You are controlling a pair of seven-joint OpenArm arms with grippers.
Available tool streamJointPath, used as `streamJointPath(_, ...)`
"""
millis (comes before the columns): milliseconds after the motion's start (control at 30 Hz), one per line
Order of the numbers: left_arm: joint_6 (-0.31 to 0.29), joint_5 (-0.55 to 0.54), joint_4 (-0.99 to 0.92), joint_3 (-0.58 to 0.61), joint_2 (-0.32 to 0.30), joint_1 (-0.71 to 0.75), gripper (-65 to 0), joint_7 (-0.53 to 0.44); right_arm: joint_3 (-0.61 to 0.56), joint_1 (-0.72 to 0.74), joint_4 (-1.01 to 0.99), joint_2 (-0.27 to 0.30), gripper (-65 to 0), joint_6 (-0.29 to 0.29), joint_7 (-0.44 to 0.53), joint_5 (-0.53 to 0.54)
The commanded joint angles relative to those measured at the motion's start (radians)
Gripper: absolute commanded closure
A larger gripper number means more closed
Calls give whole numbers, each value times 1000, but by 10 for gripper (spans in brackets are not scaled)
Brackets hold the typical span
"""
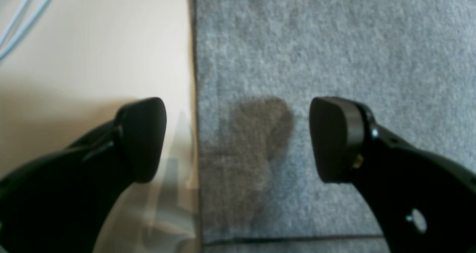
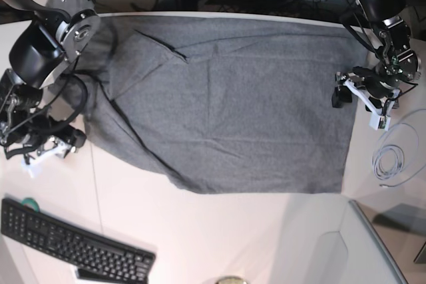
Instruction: Layout the t-shirt on the table in an organized manner, then fold the t-shirt properly
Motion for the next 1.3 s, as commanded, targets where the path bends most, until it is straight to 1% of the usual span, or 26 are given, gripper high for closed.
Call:
streamJointPath(0,-1,-12,17,-5,-19,-10,-578,-16,2,37,-17,22,-305,1,13,18)
streamJointPath(100,-1,-12,17,-8,-20,-10,-578,-16,14,45,-85,29,-302,1,18,18)
streamJointPath(333,-1,-12,17,-3,-19,-10,-578,-16,16,43,-86,23,-300,5,7,23)
streamJointPath(467,-1,-12,17,-2,-19,-10,-578,-16,10,35,-91,22,-299,4,7,95)
streamJointPath(533,-1,-12,17,-2,-19,-10,-578,-16,8,35,-91,22,-299,1,7,112)
streamJointPath(1067,-1,-12,17,-2,-19,-10,-578,-16,10,23,-92,20,-299,-1,9,112)
streamJointPath(1167,-1,-12,17,-2,-19,-10,-578,-16,10,23,-92,10,-297,-1,9,112)
streamJointPath(1200,-1,-12,17,-2,-19,-10,-578,-16,10,23,-92,8,-296,-1,9,112)
streamJointPath(1267,-1,-12,17,-2,-19,-10,-578,-16,10,25,-92,5,-258,-1,9,112)
